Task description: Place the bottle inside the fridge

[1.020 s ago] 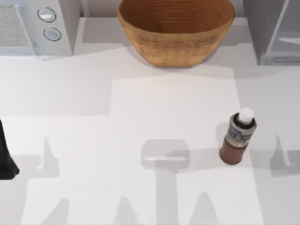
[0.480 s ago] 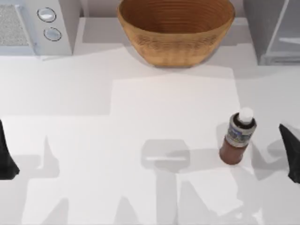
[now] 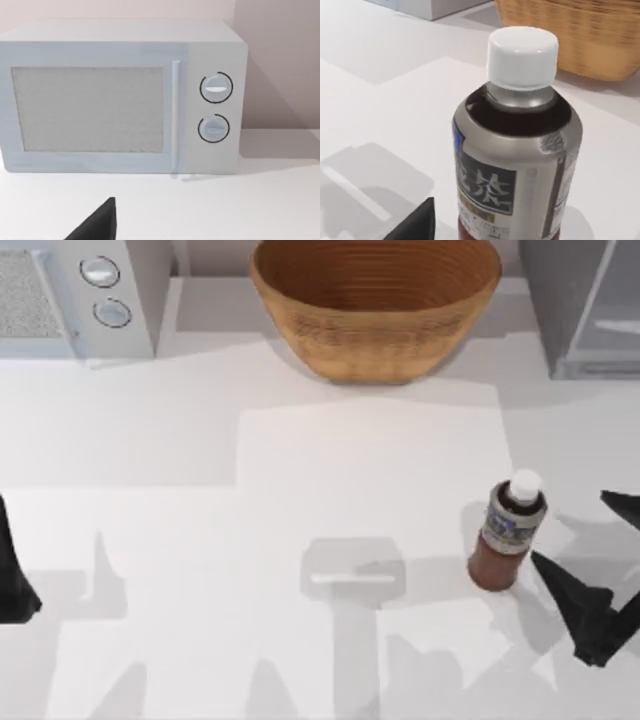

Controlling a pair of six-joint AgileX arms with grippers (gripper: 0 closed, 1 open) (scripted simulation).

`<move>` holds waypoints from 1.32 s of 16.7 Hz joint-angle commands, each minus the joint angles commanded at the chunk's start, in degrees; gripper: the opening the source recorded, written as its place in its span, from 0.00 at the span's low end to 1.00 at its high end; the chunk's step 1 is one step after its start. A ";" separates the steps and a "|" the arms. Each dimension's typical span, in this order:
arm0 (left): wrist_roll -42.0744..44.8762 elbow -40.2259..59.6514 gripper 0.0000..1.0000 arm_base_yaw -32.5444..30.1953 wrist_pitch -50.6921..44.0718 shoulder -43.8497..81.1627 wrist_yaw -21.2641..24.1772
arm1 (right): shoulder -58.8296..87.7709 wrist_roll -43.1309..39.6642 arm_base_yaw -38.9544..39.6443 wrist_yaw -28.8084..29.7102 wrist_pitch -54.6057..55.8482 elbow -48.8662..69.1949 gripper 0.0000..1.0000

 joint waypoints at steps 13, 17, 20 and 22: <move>0.00 0.00 1.00 0.00 0.00 0.00 0.00 | 11.27 -0.59 1.15 -3.01 8.96 0.91 1.00; 0.00 0.00 1.00 0.00 0.00 0.00 0.00 | 17.35 0.77 6.21 1.88 10.14 6.58 1.00; 0.00 0.00 1.00 0.00 0.00 0.00 0.00 | 21.60 1.67 9.67 5.34 10.91 10.46 1.00; 0.00 0.00 1.00 0.00 0.00 0.00 0.00 | 22.38 1.82 10.31 5.97 11.04 11.16 1.00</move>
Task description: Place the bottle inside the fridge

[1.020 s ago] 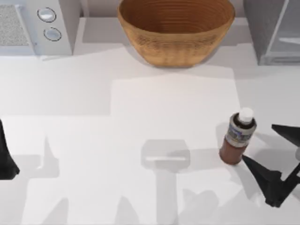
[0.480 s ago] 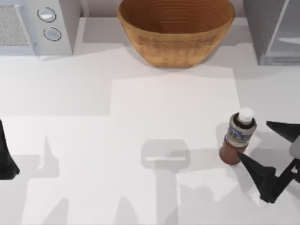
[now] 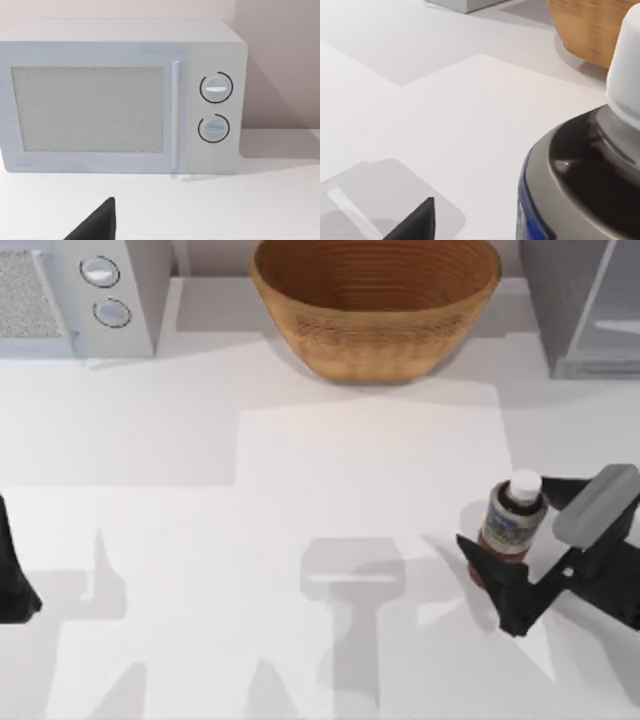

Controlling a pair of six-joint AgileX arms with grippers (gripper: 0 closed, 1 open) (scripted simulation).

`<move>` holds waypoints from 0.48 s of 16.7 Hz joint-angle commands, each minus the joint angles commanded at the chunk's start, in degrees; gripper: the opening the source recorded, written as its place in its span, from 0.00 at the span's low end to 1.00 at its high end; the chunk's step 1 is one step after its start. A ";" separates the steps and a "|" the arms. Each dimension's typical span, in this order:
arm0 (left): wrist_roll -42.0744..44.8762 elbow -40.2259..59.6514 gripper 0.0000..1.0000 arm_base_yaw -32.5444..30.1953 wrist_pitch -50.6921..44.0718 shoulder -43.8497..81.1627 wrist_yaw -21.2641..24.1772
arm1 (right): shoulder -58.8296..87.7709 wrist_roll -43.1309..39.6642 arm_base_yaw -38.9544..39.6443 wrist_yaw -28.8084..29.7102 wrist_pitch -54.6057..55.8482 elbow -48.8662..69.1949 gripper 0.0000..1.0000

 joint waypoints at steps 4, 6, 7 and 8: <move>0.00 0.00 1.00 0.00 0.00 0.00 0.00 | 0.00 0.00 0.00 0.00 0.00 0.00 0.93; 0.00 0.00 1.00 0.00 0.00 0.00 0.00 | 0.00 0.00 0.00 0.00 0.00 0.00 0.78; 0.00 0.00 1.00 0.00 0.00 0.00 0.00 | 0.00 0.00 0.00 0.00 0.00 0.00 0.70; 0.00 0.00 1.00 0.00 0.00 0.00 0.00 | 0.00 0.00 0.00 0.00 0.00 0.00 0.63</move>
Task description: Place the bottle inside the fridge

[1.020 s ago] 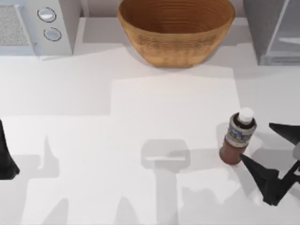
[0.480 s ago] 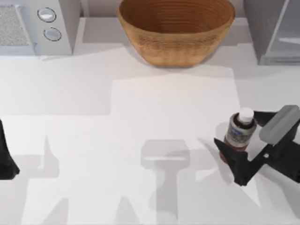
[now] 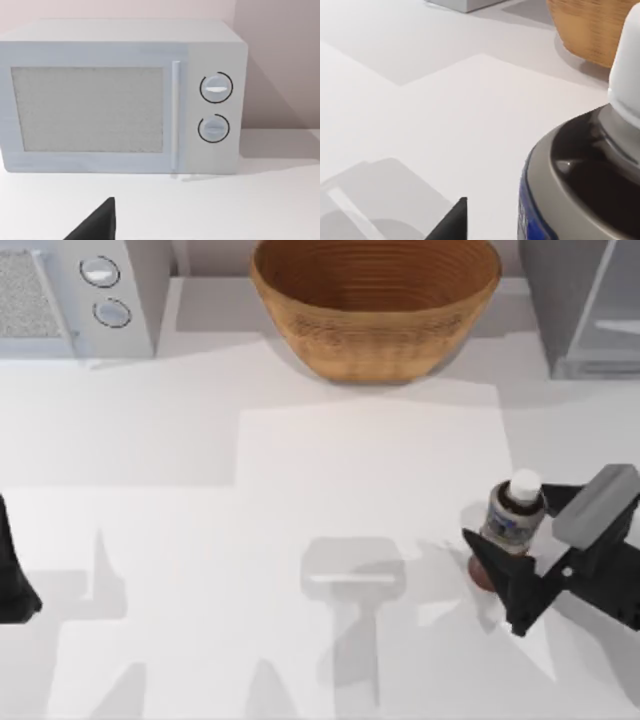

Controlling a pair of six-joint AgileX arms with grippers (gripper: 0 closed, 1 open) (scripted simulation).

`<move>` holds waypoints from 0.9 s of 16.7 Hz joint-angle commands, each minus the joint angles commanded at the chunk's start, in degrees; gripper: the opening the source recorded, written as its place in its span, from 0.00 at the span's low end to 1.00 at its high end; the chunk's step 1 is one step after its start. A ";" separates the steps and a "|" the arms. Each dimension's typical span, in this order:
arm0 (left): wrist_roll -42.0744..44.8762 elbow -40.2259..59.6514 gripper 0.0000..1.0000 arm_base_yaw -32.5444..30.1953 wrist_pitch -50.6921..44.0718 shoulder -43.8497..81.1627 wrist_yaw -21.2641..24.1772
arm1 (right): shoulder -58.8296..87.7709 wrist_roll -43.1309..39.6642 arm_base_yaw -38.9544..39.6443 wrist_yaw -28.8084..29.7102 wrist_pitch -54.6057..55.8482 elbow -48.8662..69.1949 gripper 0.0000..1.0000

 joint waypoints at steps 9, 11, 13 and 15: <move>0.00 0.00 1.00 0.00 0.00 0.00 0.00 | 0.00 0.00 0.00 0.00 0.00 0.00 0.01; 0.00 0.00 1.00 0.00 0.00 0.00 0.00 | 0.00 0.00 0.00 0.00 0.00 0.00 0.01; 0.00 0.00 1.00 0.00 0.00 0.00 0.00 | 0.00 0.00 0.00 0.00 0.00 0.00 0.01; 0.00 0.00 1.00 0.00 0.00 0.00 0.00 | 0.00 0.00 0.00 0.00 0.00 0.00 0.01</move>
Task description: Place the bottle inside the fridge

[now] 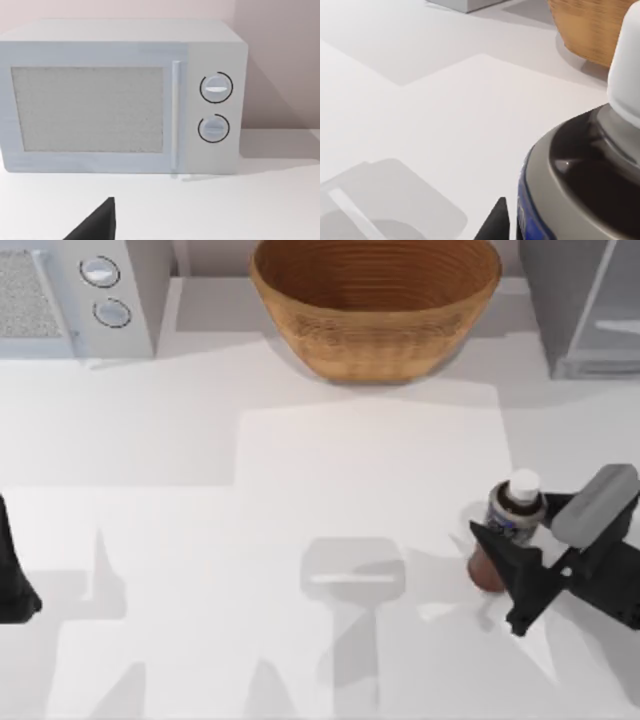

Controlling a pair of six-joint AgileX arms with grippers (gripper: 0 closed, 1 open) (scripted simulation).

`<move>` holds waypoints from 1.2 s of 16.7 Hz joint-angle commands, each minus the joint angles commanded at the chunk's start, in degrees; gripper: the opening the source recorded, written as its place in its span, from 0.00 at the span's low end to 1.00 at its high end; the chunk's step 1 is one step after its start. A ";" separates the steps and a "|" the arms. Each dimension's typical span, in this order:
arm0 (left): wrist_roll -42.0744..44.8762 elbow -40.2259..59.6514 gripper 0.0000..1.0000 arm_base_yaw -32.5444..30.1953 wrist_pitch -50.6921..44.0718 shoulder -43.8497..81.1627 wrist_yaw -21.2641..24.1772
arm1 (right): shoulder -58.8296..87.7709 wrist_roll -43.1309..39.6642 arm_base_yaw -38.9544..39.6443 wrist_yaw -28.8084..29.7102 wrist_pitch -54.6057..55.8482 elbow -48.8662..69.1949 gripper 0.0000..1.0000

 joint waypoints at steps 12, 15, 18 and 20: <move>0.00 0.00 1.00 0.00 0.00 0.00 0.00 | -17.45 -6.20 -19.20 -18.66 -24.66 1.25 0.01; 0.00 0.00 1.00 0.00 0.00 0.00 0.00 | -23.76 -8.87 -25.72 -25.13 -32.15 1.80 0.01; 0.00 0.00 1.00 0.00 0.00 0.00 0.00 | -25.72 -9.89 -27.72 -27.13 -34.19 2.07 0.01; 0.00 0.00 1.00 0.00 0.00 0.00 0.00 | -25.72 -9.89 -27.72 -27.13 -34.19 2.07 0.01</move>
